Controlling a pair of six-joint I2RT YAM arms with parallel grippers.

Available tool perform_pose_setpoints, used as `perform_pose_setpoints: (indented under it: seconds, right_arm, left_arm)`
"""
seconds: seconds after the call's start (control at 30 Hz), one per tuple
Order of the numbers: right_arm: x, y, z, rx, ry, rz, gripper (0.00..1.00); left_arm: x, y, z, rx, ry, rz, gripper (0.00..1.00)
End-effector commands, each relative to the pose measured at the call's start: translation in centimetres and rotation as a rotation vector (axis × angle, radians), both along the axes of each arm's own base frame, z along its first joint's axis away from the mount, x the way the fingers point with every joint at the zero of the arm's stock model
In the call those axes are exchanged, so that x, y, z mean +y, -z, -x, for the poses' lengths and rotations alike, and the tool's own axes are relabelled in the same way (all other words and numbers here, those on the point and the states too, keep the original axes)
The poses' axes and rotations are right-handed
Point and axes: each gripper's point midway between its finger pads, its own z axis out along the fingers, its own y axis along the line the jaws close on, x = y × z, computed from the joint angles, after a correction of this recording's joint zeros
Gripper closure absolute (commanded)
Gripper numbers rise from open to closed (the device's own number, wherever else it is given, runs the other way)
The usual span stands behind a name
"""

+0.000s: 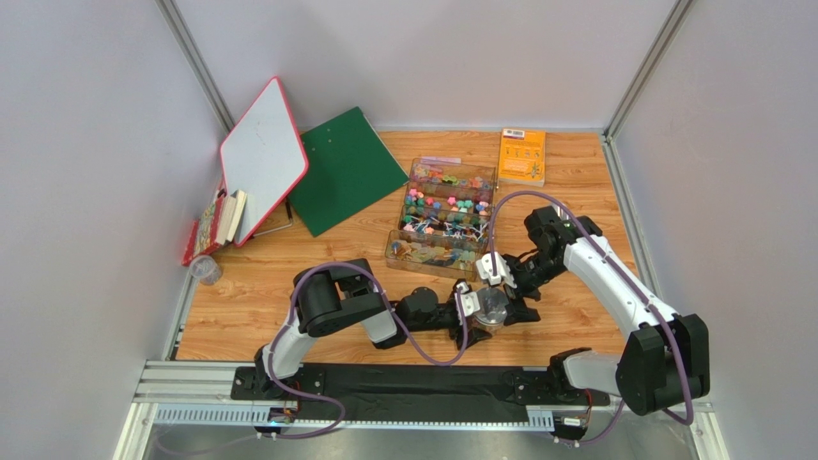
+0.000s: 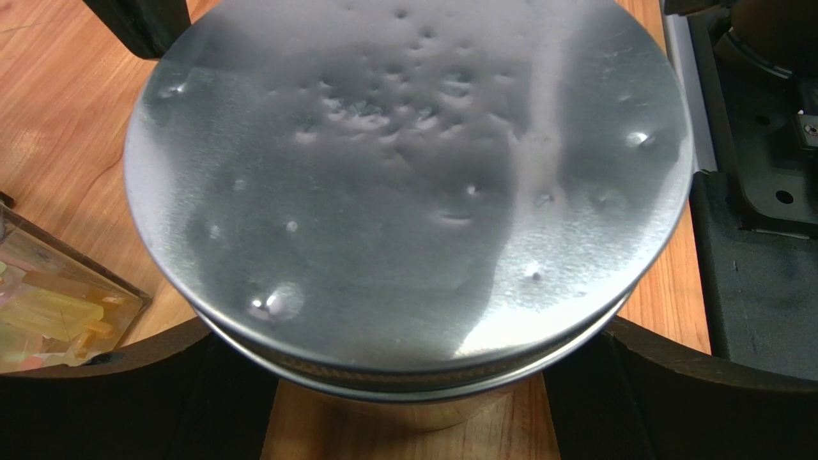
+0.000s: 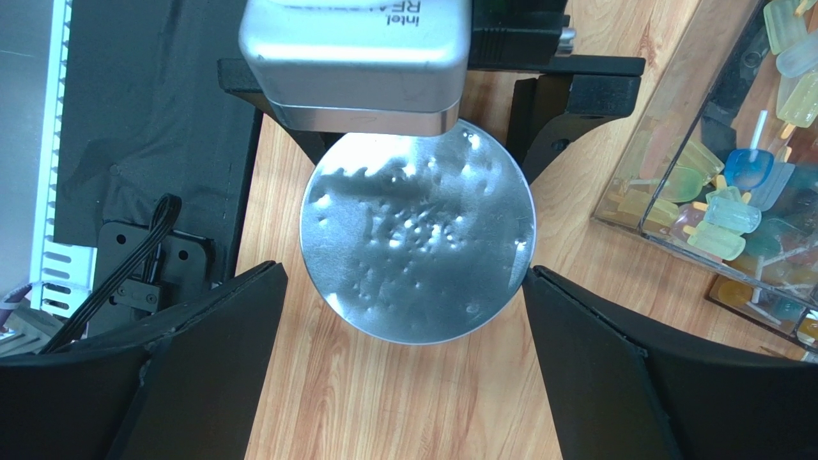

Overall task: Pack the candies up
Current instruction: Screw the bottle lid onto the packing bottle.

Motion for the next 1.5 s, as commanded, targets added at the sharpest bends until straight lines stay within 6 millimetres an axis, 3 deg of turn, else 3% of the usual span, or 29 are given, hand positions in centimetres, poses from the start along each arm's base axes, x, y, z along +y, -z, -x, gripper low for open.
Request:
perform_pose_setpoints:
  seconds: [0.0,0.2,0.4,0.5,0.63,0.87,0.97,1.13,1.27,1.33,1.43,1.47]
  right_arm:
    - [-1.5,1.0,2.4,0.087,0.011,0.092,0.0]
    - [-3.2,1.4,4.4,0.066,0.005,0.155,0.0]
    - [-4.3,0.3,7.2,0.062,0.011,0.168,0.0]
    - [-4.9,0.3,6.9,0.029,0.065,0.202,0.0]
    - [-5.1,-0.2,3.5,-0.057,0.144,0.207,0.0]
    - [-2.4,-1.7,-0.3,-0.048,0.144,0.094,0.03]
    - [-1.9,-1.8,-1.1,-0.03,0.124,0.086,0.09]
    - [-1.5,-2.0,-2.3,-0.06,0.093,0.069,0.05]
    - [-0.9,-1.9,-2.0,-0.023,0.046,0.047,0.03]
    - [-0.6,-2.4,-2.0,0.007,0.046,0.037,0.1]
    - [0.1,-3.1,-3.2,0.046,0.084,0.024,0.38]
    - [0.3,-2.9,-3.6,0.071,0.094,0.025,0.54]
  left_arm:
    - [3.8,6.8,0.4,0.086,-0.061,-0.217,1.0]
    - [4.0,6.7,0.1,0.081,-0.078,-0.212,1.0]
    - [4.0,7.0,-0.2,0.079,-0.089,-0.219,1.0]
    - [4.1,7.0,-0.2,0.078,-0.09,-0.219,1.0]
    - [4.1,7.3,0.2,0.087,-0.069,-0.224,1.0]
    - [4.1,7.7,0.7,0.097,-0.04,-0.233,1.0]
    - [4.1,7.9,0.7,0.096,-0.04,-0.239,1.0]
    - [4.0,7.8,0.7,0.096,-0.037,-0.236,1.0]
    - [3.9,7.9,0.7,0.096,-0.036,-0.236,1.0]
    - [3.9,7.9,0.8,0.098,-0.033,-0.237,1.0]
    - [4.1,8.2,0.8,0.1,-0.033,-0.244,1.0]
    - [4.0,8.2,0.8,0.1,-0.033,-0.243,1.0]
